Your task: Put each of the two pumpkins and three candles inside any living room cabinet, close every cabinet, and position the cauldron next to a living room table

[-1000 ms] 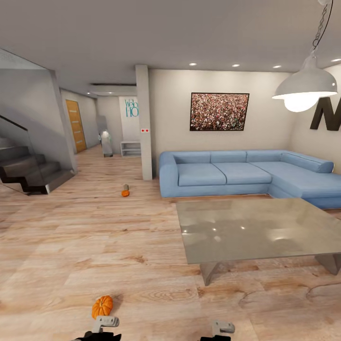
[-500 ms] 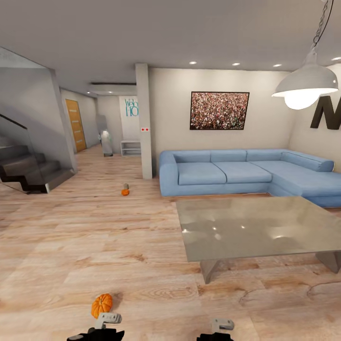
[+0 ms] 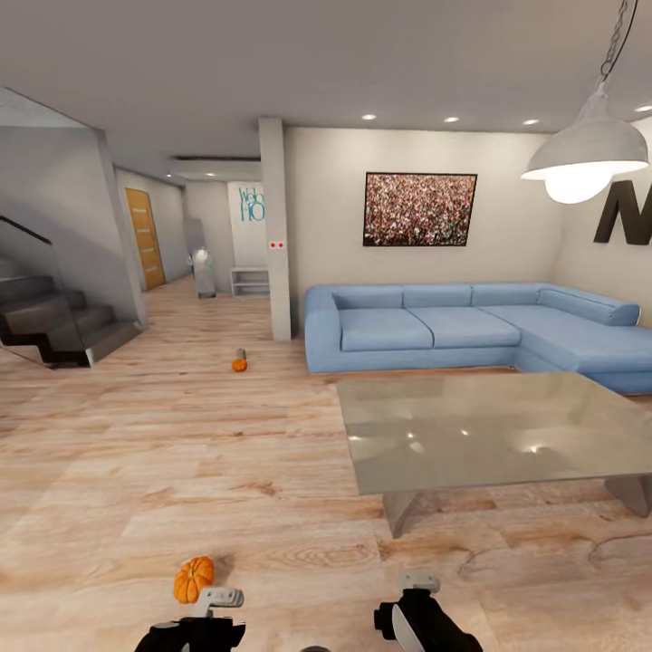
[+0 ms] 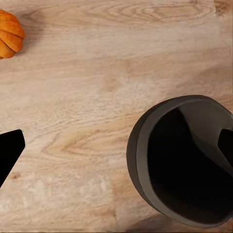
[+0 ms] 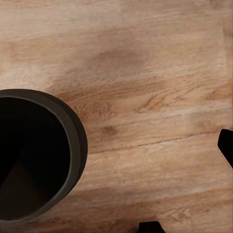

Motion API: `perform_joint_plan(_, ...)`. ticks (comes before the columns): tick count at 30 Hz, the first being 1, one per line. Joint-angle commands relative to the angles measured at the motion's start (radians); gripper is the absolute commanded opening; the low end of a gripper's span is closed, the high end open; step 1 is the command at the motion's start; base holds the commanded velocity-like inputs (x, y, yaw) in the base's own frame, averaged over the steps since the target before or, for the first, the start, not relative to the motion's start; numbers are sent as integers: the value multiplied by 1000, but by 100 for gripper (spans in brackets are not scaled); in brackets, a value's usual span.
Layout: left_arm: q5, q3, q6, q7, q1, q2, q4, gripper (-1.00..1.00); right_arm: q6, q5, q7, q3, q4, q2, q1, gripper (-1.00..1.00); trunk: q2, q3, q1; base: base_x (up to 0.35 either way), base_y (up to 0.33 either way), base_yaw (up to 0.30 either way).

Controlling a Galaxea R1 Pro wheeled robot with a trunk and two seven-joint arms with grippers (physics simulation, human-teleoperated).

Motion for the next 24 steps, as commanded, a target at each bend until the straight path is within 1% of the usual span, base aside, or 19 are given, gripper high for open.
perform_joint_plan(1, 10, -6, 21, 4, 0, 1, -1, 100, 4, -9, -8, 5, -1, 0, -1, 100, -8, -4, 4, 0, 0, 0)
perform_joint_plan(3, 14, -7, 63, 7, -1, 2, 2, 100, 4, -9, -6, 6, 0, 0, -2, 100, -22, -11, 12, 0, 0, 0)
perform_joint_plan(5, 17, -4, 82, 8, -1, 3, 2, 100, 4, -9, -4, 13, 1, 0, -2, 100, -36, -17, 19, 0, 0, 0)
perform_joint_plan(8, 24, 3, 106, 8, -1, 5, 3, 100, 3, -10, -1, 60, 1, 0, -2, 100, -57, -26, 31, 0, 0, 0)
perform_joint_plan(9, 35, 7, 112, 10, -1, 4, 6, 100, 3, -10, -1, 87, 2, 0, -2, 100, -64, -29, 35, 0, 0, 0)
perform_joint_plan(10, 42, 8, 114, 11, -1, 3, 8, 100, 3, -11, 1, 98, 2, 0, -2, 100, -71, -33, 38, 0, 0, 0)
perform_joint_plan(12, 67, 10, 119, 15, -1, 1, 14, 100, 3, -13, 18, 122, 2, 0, -2, 100, -85, -39, 46, 0, 0, 0)
perform_joint_plan(14, 73, 9, 117, 21, -1, -2, 20, 100, 3, -14, 31, 129, 3, 0, -2, 100, -99, -45, 54, 0, 0, 0)
perform_joint_plan(16, 79, 7, 112, 54, -1, -17, 33, 100, 2, -14, 49, 136, 21, 0, -2, 100, -113, -51, 61, 0, 0, 0)
perform_joint_plan(19, 83, 6, 106, 96, -1, -30, 36, 100, -9, -14, 56, 140, 33, 0, -2, 100, -134, -61, 73, 0, 0, 0)
perform_joint_plan(20, 84, 5, 102, 103, -1, -35, 36, 100, -14, -14, 57, 141, 34, 0, -2, 100, -141, -64, 77, 0, 0, 0)
perform_joint_plan(21, 83, 2, 97, 114, -1, -47, 34, 100, -21, -14, 59, 142, 35, 0, -2, 100, -148, -67, 81, 0, 0, 0)
perform_joint_plan(23, 84, -1, 91, 123, -2, -60, 36, 100, -27, -14, 61, 144, 36, 0, -2, 100, -162, -73, 88, 0, 0, 0)
perform_joint_plan(24, 84, -2, 88, 125, -2, -62, 38, 100, -28, -13, 61, 144, 37, 0, -2, 100, -169, -76, 92, 0, 0, 0)
